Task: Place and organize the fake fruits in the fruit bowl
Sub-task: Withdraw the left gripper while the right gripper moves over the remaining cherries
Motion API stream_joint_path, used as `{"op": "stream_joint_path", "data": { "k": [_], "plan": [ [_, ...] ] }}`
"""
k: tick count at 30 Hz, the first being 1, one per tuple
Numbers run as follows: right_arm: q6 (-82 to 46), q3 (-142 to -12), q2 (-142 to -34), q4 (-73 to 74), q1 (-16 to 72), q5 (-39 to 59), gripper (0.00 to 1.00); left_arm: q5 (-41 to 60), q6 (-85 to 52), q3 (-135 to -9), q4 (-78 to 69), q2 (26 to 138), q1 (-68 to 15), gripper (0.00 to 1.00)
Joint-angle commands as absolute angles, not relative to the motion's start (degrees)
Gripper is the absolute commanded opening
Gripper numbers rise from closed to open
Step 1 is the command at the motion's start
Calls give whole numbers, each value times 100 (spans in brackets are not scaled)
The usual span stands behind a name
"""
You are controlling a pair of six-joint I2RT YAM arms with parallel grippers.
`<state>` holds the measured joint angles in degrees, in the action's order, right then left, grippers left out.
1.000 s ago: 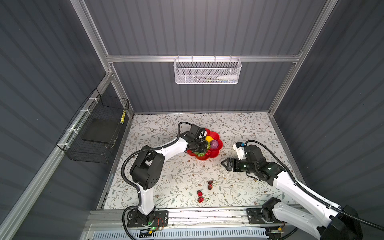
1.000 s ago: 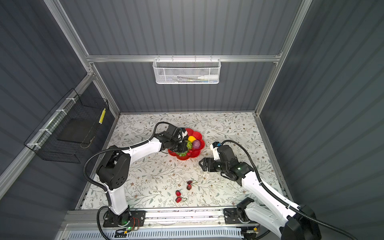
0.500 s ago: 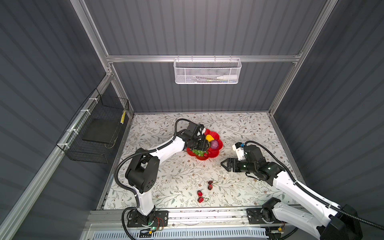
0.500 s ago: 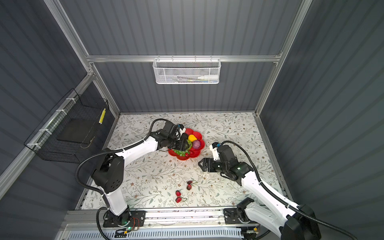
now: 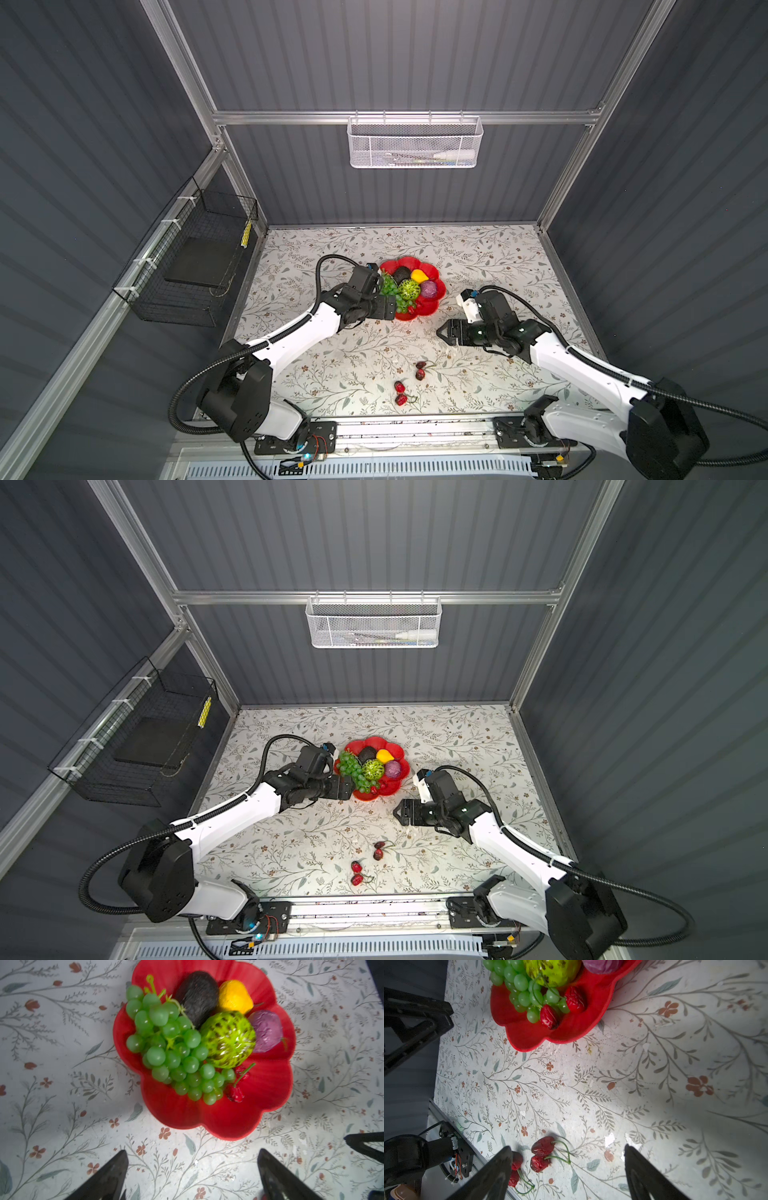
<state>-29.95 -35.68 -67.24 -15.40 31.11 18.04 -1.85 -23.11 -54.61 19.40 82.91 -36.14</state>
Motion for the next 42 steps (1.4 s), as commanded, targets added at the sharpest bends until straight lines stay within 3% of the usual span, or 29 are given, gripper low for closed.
{"op": "stream_joint_path", "data": {
  "k": [1, 10, 27, 35, 42],
  "plan": [
    [-2850, -3719, -6942, -1422, 3140, 2105, 84, -336, -2544, -5207, 1616, 8138, -3577, 98],
    [-2651, -3875, -6838, -1530, 3724, 1291, 82, -200, -2981, -4335, 1265, 7630, -3577, 95],
    [-3086, -3895, -6906, -2116, 5275, 823, 65, -386, -3315, -3796, 1630, 6846, -3574, 93],
    [-2329, -4631, -7558, -2804, 5885, 110, 66, -791, -3272, -3743, 1914, 6572, -3577, 94],
    [-2101, -4972, -7857, -2818, 6054, 67, 65, -1038, -3425, -3634, 2235, 6206, -3577, 94]
  ]
}}
